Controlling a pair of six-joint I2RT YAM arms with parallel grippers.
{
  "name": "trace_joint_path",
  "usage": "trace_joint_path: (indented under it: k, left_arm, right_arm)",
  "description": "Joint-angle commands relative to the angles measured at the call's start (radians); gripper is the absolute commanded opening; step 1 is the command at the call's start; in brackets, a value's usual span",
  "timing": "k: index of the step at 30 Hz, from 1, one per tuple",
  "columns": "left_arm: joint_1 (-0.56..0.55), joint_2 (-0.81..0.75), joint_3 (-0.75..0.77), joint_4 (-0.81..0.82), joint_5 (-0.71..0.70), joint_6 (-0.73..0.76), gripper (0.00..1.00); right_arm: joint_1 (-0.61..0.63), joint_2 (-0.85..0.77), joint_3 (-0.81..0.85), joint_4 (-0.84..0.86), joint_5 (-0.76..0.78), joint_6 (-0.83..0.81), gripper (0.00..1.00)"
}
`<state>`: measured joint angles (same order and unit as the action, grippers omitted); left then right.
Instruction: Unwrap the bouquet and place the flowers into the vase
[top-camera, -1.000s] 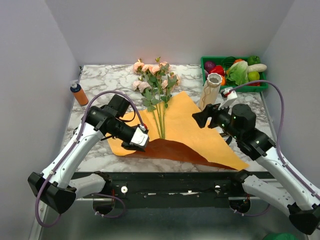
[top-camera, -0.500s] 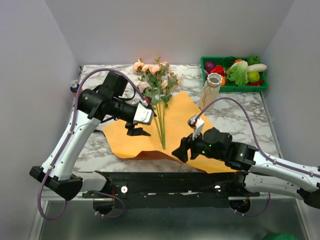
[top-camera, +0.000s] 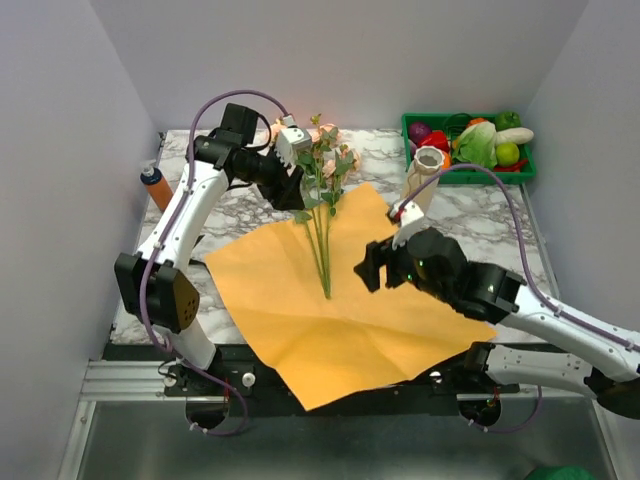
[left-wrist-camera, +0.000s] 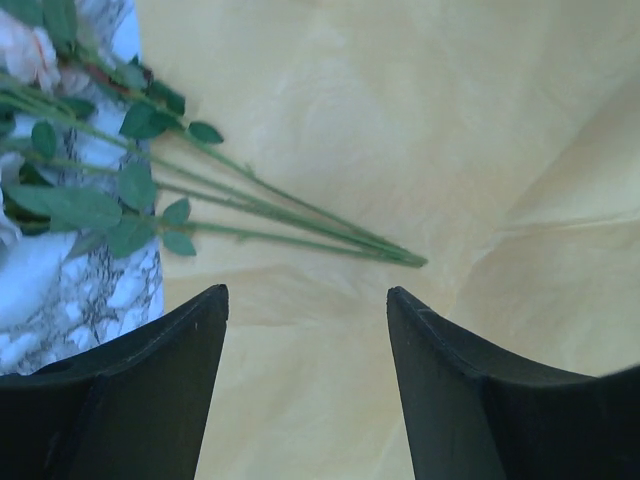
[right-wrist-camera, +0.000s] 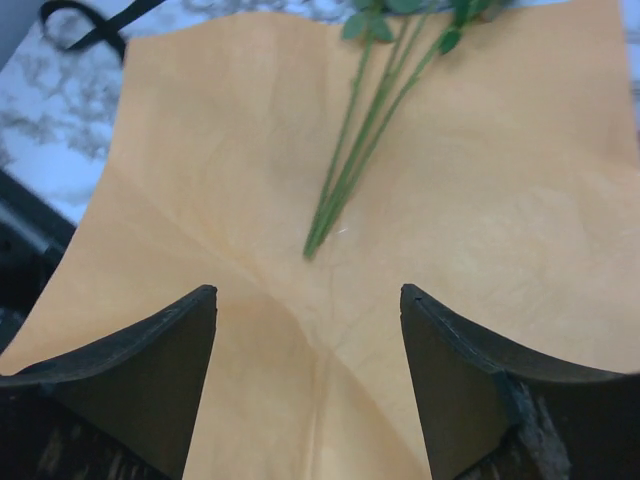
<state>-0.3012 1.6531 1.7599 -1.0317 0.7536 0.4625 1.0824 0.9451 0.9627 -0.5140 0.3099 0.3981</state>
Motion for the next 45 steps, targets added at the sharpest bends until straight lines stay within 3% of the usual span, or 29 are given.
trace_joint_path:
  k: [1, 5, 10, 17, 31, 40, 45]
  left_arm:
    - [0.043, 0.065, -0.071, 0.097, -0.131, -0.114, 0.71]
    - [0.085, 0.099, -0.157, 0.149, -0.163, -0.16, 0.69]
    - [0.114, 0.085, -0.282, 0.216, -0.206, -0.191, 0.68]
    - [0.116, 0.036, -0.453, 0.278, -0.309, -0.173, 0.67]
    - [0.125, -0.065, -0.53, 0.282, -0.342, -0.156, 0.66]
    - [0.143, -0.104, -0.548, 0.259, -0.355, -0.124, 0.65]
    - [0.152, -0.115, -0.547, 0.236, -0.369, -0.105, 0.65]
  right_arm:
    - [-0.194, 0.141, 0.07, 0.011, -0.012, -0.07, 0.79]
    - [-0.298, 0.38, 0.212, 0.02, -0.051, -0.087, 0.68]
    - [-0.351, 0.712, 0.421, 0.061, -0.118, -0.116, 0.65]
    - [-0.375, 1.029, 0.631, 0.083, -0.118, -0.102, 0.62]
    - [-0.386, 1.271, 0.763, 0.112, -0.023, -0.073, 0.59]
    - [-0.398, 1.322, 0.791, 0.134, -0.025, -0.068, 0.45]
    - [-0.398, 1.341, 0.823, 0.132, -0.038, -0.058, 0.31]
